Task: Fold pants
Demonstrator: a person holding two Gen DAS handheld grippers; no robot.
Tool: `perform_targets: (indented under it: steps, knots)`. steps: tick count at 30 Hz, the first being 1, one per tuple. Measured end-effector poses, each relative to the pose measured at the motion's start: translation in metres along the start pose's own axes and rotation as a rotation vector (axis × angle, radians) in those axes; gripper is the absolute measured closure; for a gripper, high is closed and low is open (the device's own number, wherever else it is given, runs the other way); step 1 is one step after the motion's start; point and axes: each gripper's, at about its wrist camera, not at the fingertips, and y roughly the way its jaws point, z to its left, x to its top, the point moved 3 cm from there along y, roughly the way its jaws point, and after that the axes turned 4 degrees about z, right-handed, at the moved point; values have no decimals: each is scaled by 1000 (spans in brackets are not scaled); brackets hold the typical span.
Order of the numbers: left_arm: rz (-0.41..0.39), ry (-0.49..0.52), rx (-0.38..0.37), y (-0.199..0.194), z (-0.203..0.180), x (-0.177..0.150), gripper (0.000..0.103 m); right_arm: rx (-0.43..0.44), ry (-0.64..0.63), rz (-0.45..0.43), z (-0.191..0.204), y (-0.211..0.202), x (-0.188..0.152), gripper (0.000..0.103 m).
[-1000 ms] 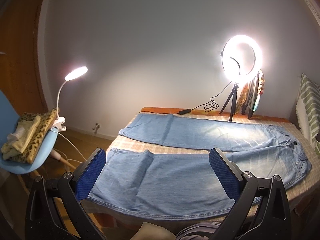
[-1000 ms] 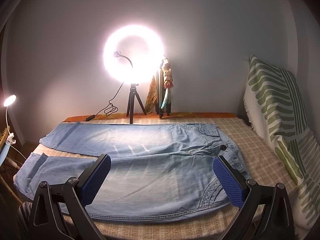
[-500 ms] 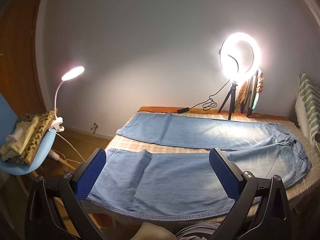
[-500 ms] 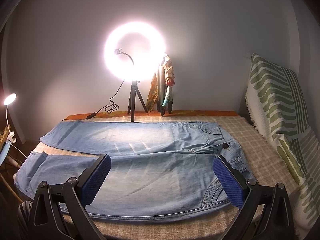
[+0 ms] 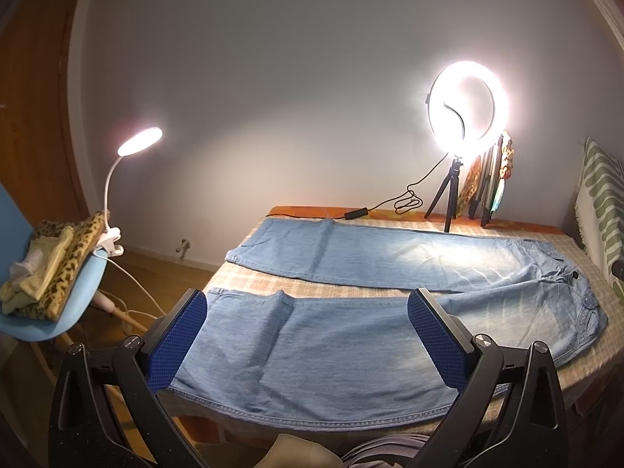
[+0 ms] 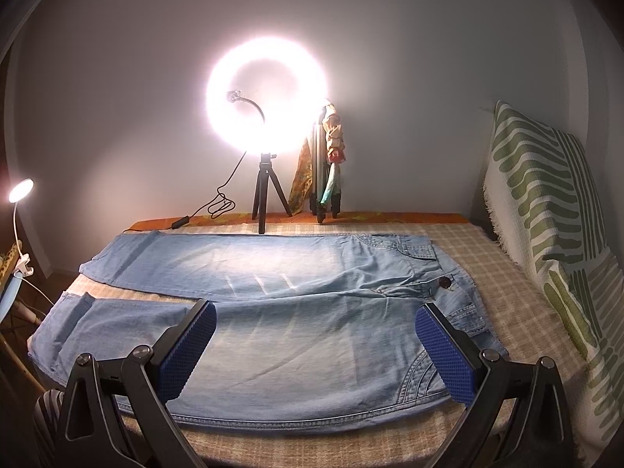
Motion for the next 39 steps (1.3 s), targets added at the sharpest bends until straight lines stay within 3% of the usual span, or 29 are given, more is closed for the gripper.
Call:
perform_targets:
  steps: [16, 28, 39]
  knots:
    - [13, 6, 5, 13, 0, 1, 0, 26, -12, 25, 6, 16, 1, 0]
    - [28, 31, 61, 53, 13, 4, 1, 137, -39, 13, 22, 56, 22, 0]
    - [95, 32, -46, 117, 29, 17, 1, 246, -58, 24, 28, 128, 72, 0]
